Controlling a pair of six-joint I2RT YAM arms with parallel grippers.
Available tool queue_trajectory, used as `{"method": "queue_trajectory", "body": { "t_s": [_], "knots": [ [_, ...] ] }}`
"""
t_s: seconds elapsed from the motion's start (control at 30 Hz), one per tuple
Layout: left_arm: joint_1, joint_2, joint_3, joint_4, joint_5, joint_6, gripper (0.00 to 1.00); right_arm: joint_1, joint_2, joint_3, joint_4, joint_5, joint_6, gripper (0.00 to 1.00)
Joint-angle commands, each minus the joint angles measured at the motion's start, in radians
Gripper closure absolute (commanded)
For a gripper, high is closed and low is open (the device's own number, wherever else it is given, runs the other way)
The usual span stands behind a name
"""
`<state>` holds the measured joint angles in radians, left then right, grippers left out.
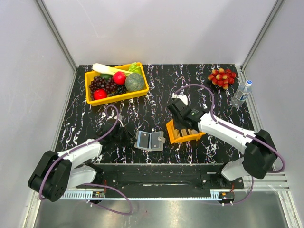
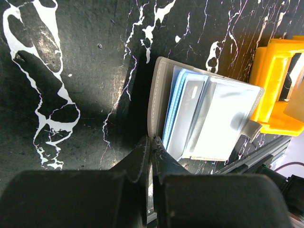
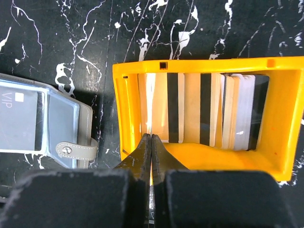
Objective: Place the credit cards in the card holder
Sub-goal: Pick up the credit card from the storage box, then turn over the card slot in the card holder.
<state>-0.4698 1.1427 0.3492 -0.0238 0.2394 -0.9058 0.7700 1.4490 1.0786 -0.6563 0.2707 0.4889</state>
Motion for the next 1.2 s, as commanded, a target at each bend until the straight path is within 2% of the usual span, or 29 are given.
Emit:
{"method": "queue_trajectory", "body": {
  "t_s": [0.0,0.17,0.37,0.57,0.7,0.87,1.17],
  "knots": [
    [-0.003,0.000,0.034,0.035,0.015,0.013,1.00,0.066,-0.032,0.081,-0.055,0.229,0.077,1.00],
    [-0.003,-0.001,0.039,0.030,0.015,0.012,1.00,0.181,0.013,0.150,-0.101,0.382,0.144,1.00],
    [-0.004,-0.004,0.039,0.027,0.015,0.010,1.00,0.322,0.151,0.296,-0.227,0.580,0.258,1.00],
    [-0.001,-0.015,0.033,0.025,0.009,0.007,1.00,0.382,0.310,0.435,-0.336,0.699,0.373,1.00],
    [-0.003,-0.026,0.031,0.025,0.005,0.004,1.00,0.388,0.312,0.426,-0.248,0.618,0.360,1.00],
    [-0.004,-0.049,0.028,0.027,0.008,0.004,1.00,0.388,0.214,0.308,0.018,0.377,0.268,1.00],
    [-0.006,-0.093,0.022,0.030,0.012,-0.013,1.00,0.388,0.206,0.247,0.185,0.154,0.293,1.00]
  ]
}}
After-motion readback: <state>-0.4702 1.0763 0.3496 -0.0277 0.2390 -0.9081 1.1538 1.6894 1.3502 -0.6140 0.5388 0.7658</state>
